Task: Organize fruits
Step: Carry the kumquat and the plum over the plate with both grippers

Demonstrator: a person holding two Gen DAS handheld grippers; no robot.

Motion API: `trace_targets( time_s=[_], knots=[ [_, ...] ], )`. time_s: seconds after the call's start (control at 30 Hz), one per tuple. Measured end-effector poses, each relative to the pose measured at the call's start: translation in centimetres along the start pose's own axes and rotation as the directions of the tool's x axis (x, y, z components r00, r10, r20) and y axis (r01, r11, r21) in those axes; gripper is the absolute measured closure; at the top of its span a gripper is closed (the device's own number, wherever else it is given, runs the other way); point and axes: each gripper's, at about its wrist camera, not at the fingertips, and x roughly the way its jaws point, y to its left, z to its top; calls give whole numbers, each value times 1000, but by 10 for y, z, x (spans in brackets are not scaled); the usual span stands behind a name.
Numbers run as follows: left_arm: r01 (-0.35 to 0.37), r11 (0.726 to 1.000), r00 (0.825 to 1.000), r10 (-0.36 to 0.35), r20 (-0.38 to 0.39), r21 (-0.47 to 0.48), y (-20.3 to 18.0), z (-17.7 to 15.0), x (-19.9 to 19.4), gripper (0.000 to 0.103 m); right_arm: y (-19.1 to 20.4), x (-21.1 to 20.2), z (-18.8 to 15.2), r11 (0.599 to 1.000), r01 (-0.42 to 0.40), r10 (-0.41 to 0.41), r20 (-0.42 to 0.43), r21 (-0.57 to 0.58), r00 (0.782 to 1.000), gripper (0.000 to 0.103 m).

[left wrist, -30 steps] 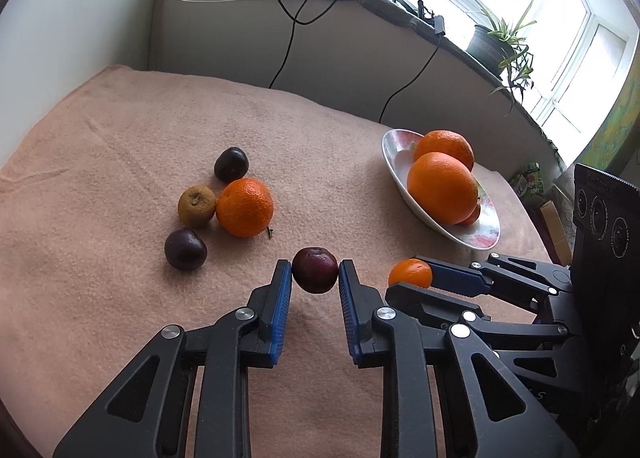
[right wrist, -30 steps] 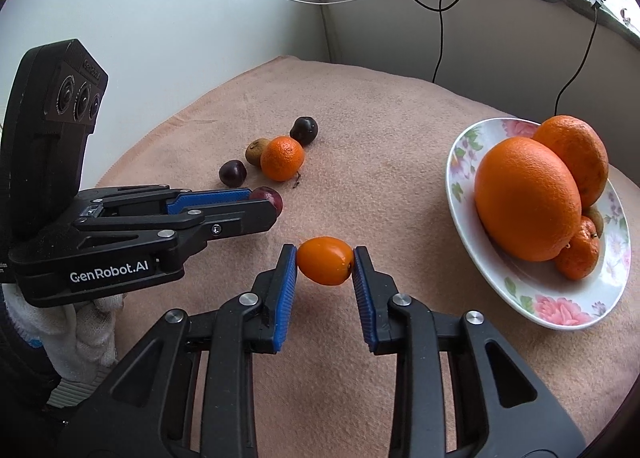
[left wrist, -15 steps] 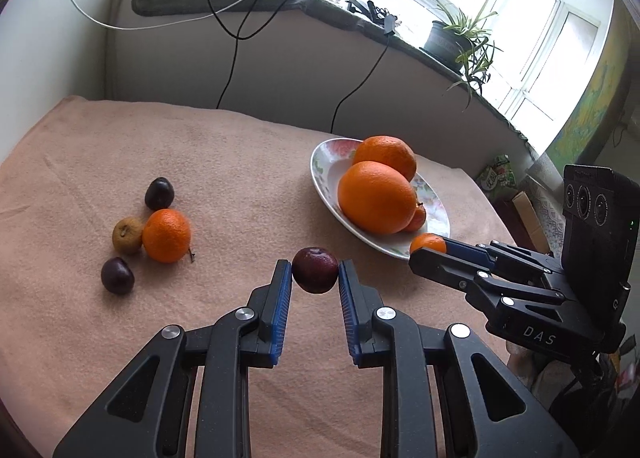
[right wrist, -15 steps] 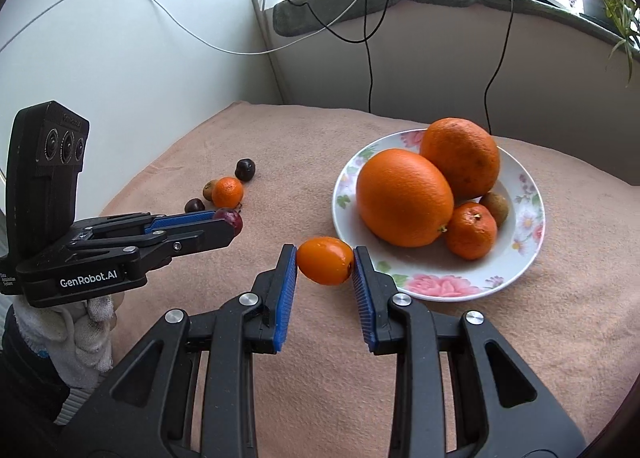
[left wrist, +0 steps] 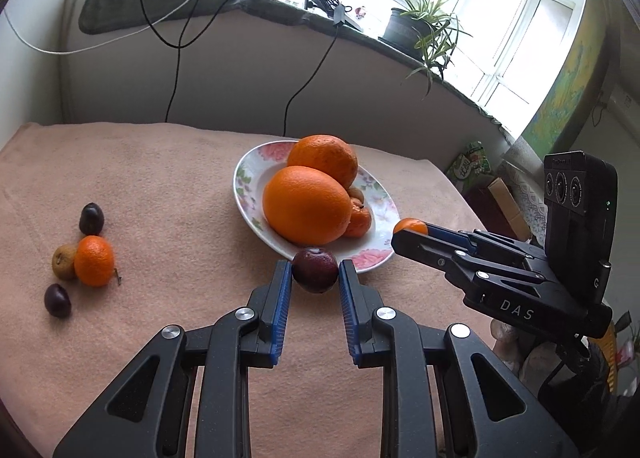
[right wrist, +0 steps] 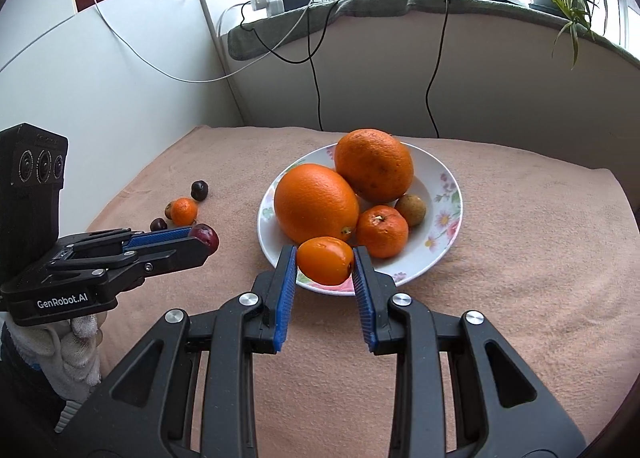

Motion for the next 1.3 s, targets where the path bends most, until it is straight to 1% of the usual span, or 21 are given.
trace_targets(
  time_s=[0.3,0.53,0.97,1.3],
  knots=[
    [24,999,999,-23,-23,43,-26,6,21,81,-23,-3,5,999,31,-31,5,11,999,74],
    [23,997,999,-20,-41,75,-41,12,37,81,-39,5,9,999,51,-51,-4,15,999,74],
    [7,994,998,-1,-58,105,-54,19,55,81,-55,25,14,998,57,-56,-21,35,998,74],
    [-10,992,998,18,-60,125,-58,20,60,80,-56,36,12,998,55,-53,-41,42,998,74]
  ],
)
